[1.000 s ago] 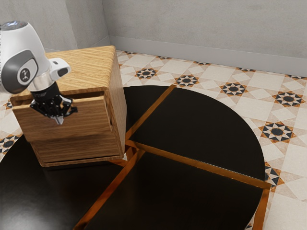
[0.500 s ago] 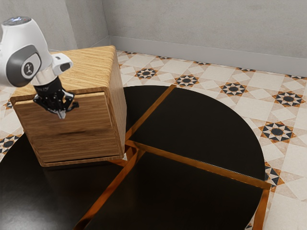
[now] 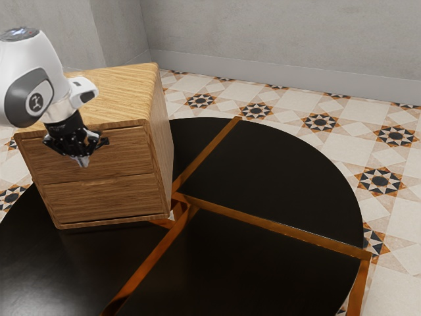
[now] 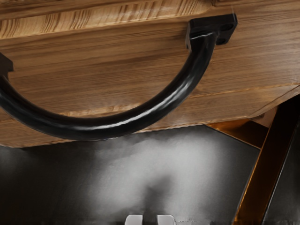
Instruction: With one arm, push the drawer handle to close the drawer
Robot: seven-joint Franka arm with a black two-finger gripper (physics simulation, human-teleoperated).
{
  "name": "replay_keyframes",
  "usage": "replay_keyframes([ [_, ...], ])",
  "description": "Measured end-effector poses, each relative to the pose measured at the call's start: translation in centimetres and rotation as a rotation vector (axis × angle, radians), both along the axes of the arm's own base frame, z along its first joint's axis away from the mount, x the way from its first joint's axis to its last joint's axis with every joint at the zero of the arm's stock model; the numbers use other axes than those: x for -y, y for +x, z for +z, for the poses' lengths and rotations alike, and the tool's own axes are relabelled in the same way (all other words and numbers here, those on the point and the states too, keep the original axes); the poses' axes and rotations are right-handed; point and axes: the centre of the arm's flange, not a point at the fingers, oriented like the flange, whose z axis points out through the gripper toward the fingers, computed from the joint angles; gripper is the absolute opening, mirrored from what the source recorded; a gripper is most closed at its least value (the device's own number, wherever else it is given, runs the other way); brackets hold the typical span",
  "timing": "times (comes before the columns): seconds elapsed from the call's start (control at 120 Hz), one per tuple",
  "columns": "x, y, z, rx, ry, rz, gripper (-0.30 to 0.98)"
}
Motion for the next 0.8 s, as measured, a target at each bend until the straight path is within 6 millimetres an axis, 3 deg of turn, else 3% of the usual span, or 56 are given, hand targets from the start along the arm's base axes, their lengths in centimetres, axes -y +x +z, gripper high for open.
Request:
replay_keyframes([
  [0.092, 3.5, -2.5, -0.3, 0.014, -0.001, -0.017, 0.05],
  [0.158, 7.4, -4.2, 0.0, 0.029, -0.02, -0.049, 0.19],
  [0.292, 12.8, -5.1, 1.7, 0.053, -0.103, -0.098, 0.42],
  [0.342, 14.5, -4.4, 4.3, 0.088, -0.122, -0.112, 0.48],
  [0.4, 16.1, -2.2, 9.3, 0.119, -0.121, -0.132, 0.53],
  [0.45, 17.3, -0.5, 11.7, 0.112, -0.104, -0.161, 0.56],
  [0.575, 17.6, 2.2, 12.6, 0.045, -0.049, -0.225, 0.62],
  [0.65, 18.6, 3.4, 11.6, -0.009, -0.052, -0.291, 0.64],
  [0.8, 17.1, 5.6, 8.4, -0.095, -0.028, -0.333, 0.66],
])
